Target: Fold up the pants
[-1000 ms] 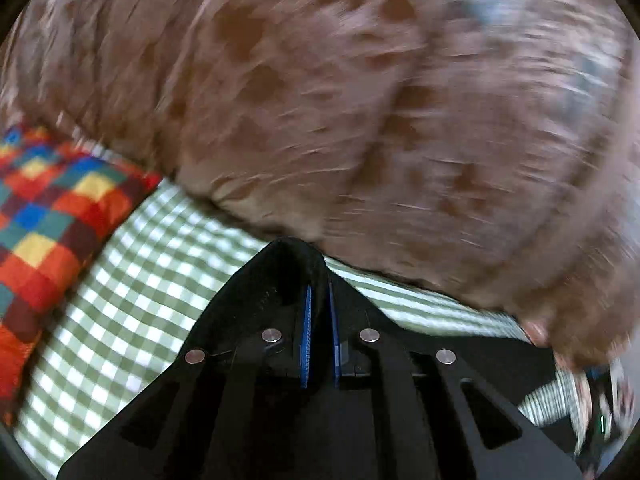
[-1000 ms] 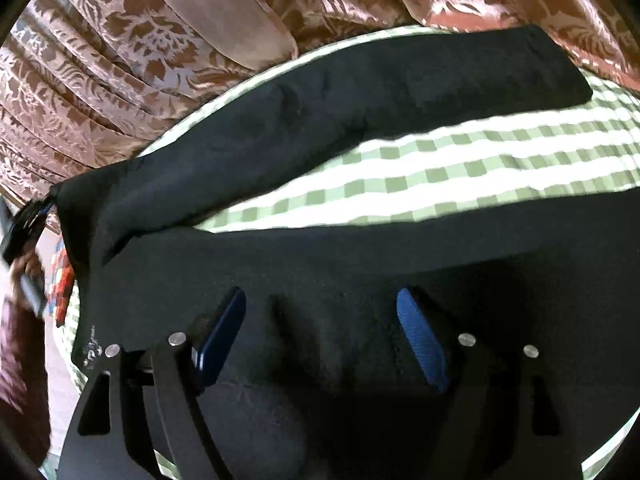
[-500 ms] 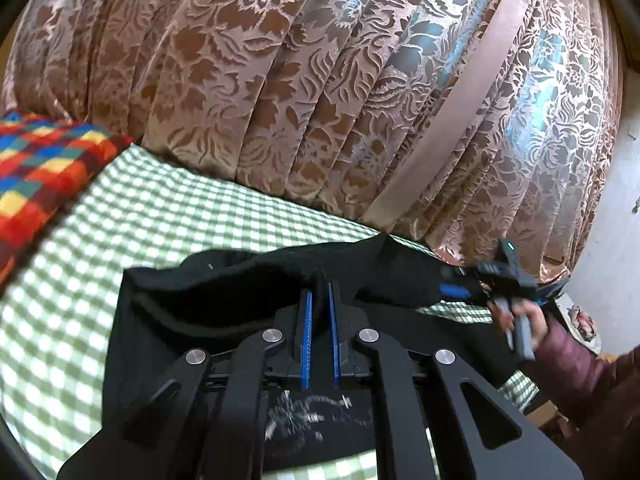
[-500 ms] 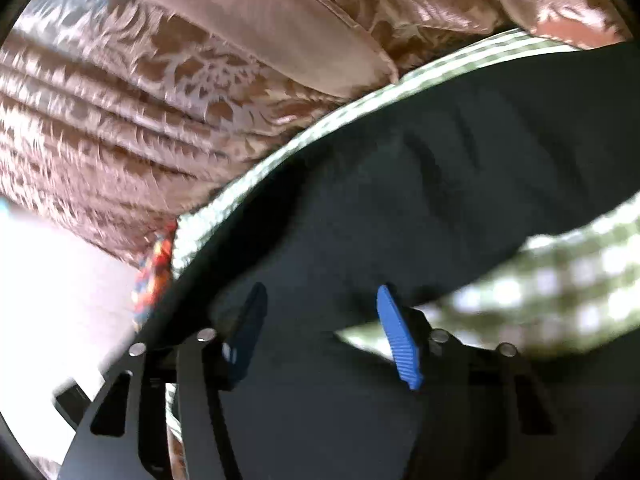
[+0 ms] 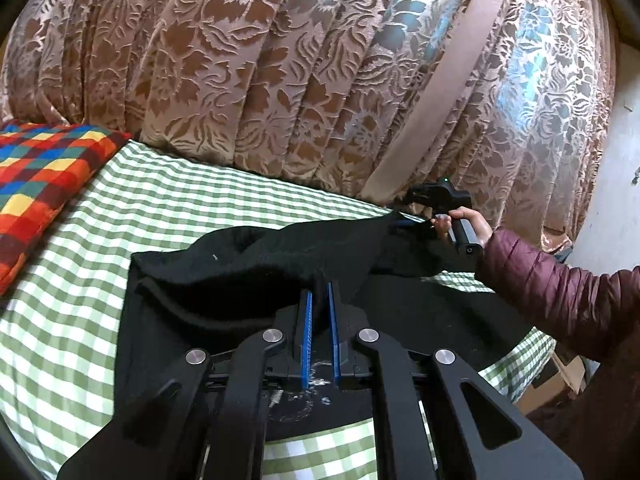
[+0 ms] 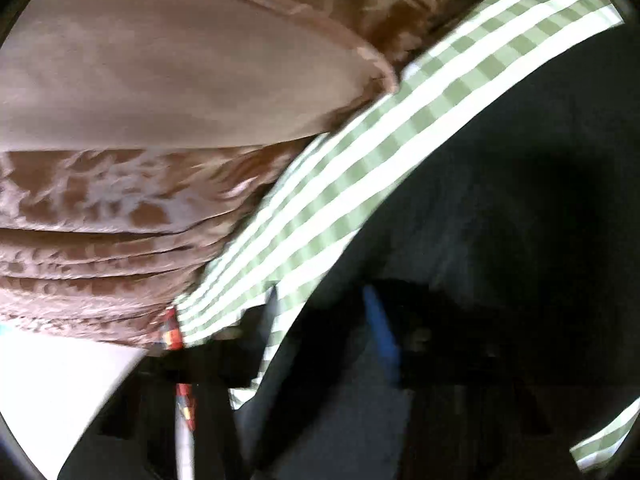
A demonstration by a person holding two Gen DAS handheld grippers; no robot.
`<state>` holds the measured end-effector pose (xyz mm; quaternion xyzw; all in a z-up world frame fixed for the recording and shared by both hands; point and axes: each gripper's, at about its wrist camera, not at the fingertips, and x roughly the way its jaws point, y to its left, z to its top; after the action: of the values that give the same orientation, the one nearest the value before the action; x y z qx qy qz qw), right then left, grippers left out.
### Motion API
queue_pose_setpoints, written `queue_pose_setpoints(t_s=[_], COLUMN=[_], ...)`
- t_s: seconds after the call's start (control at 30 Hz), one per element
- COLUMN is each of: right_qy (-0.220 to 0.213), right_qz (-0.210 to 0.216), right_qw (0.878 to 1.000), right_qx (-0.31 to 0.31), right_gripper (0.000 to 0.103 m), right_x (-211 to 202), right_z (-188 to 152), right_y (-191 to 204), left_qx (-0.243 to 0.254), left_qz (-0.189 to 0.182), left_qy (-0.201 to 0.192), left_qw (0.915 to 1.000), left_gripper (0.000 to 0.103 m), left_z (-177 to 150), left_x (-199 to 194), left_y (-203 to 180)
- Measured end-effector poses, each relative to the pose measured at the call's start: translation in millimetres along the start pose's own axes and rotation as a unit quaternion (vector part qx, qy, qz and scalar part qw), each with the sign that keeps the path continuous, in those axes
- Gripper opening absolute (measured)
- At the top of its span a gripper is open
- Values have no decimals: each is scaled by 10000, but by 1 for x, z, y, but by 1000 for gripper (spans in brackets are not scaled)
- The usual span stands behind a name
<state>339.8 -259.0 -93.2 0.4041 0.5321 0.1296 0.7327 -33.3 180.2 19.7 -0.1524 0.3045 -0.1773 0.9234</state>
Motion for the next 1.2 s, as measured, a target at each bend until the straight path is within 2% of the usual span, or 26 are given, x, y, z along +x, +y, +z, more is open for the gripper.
queue_pose_setpoints(t_s=[0.03,0.1,0.17,0.27,0.37,0.43,0.5,0.57,0.67,0.8,0.83,0.9,0.93,1.0,1.03,1.13,1.17,1.2], right_qy=[-35,-117,-238,-505,-745,-792,-724,-469,48,548,614,678,690,702,696,681,682,684], right_qz=[-74,-74,56,477,978,1124,1200,1221,1089,782,654,525,459,389,378,387,402,426], right_qw=[9999,9991,9974,9918,9780,9691,9592,9550,9576,9682,9702,9730,9737,9757,9763,9779,9783,9789], right_qx=[-106,-411,-675,-1075,-1688,-2047,-2454,-2662,-2666,-2313,-2249,-2143,-2122,-2038,-2016,-1939,-1915,-1878], right_gripper=[14,10,9,9,9,9,9,9,9,8,8,8,8,8,8,9,9,9], right_x=[-2,-11,-28,-71,-120,-144,-164,-172,-167,-138,-129,-118,-114,-103,-100,-98,-97,-97], right_z=[0,-3,-8,-18,-45,-67,-102,-137,-187,-223,-229,-232,-233,-229,-227,-219,-220,-219], right_y=[1,8,17,29,44,48,43,27,-8,-50,-57,-67,-71,-74,-74,-76,-77,-79], left_qx=[-47,-126,-247,-466,-576,-601,-663,-841,-1332,-1962,-2198,-2655,-2821,-3153,-3349,-3506,-3556,-3613], left_qz=[56,280,677,1135,1306,1351,1337,1322,1247,1296,1255,1176,1142,893,687,374,276,183], left_qy=[-31,-144,-379,-890,-1242,-1289,-1272,-1160,-903,-404,-312,-265,-311,-420,-510,-705,-714,-712], left_qw=[10000,9994,9967,9884,9819,9806,9806,9808,9791,9711,9669,9565,9520,9438,9384,9331,9315,9296], left_gripper=[6,6,6,6,6,6,6,6,6,6,7,21,24,37,40,42,50,55], left_z=[3,14,39,83,110,113,101,74,25,-34,-49,-71,-78,-88,-93,-94,-91,-88], left_x=[2,8,19,29,28,25,19,11,-1,-8,-10,-20,-26,-36,-42,-52,-51,-48], left_y=[4,12,27,48,62,67,70,75,87,101,105,111,112,116,116,112,111,111])
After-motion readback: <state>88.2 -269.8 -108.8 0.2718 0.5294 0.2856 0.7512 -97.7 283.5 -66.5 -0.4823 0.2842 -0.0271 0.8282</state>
